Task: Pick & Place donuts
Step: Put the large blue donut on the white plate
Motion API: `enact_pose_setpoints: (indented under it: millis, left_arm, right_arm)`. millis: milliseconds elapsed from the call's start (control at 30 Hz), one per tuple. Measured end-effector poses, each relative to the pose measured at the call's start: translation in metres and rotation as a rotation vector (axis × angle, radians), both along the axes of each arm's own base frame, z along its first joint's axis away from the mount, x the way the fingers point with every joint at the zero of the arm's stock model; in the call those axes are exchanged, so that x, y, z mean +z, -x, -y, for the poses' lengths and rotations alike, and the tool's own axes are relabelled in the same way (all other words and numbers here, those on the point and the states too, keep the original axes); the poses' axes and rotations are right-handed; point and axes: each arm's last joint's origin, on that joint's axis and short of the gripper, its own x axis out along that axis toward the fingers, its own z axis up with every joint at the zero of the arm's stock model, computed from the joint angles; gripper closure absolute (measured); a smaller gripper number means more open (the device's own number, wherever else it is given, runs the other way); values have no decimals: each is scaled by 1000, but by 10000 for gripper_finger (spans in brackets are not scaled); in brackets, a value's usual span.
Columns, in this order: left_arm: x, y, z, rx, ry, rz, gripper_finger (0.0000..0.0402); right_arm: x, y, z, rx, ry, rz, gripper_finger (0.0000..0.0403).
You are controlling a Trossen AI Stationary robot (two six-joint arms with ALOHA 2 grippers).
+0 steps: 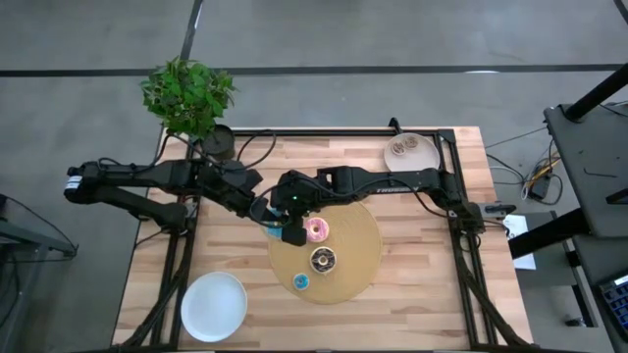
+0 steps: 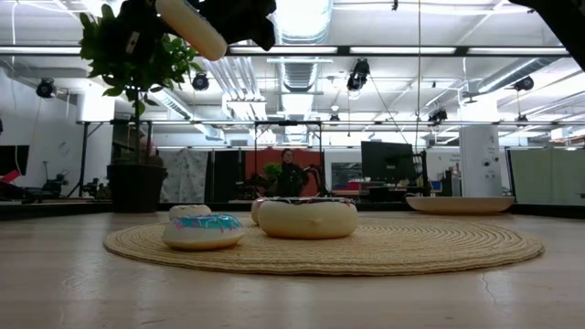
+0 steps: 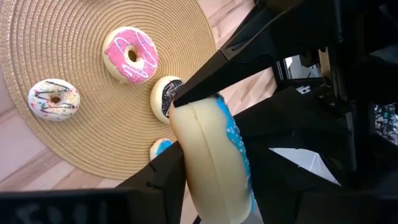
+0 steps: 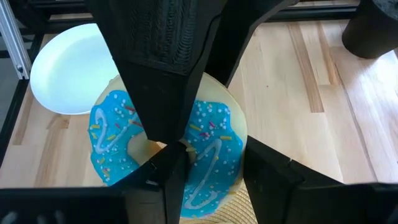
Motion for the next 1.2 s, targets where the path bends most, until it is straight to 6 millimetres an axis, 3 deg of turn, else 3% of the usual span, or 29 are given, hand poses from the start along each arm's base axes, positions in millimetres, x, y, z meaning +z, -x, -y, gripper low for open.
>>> enact_pose_setpoints:
  millis: [1200]
  left_arm:
    - [0,0,0,1,3,0,289]
  right_arm:
    - [0,0,0,-1,0,0,268]
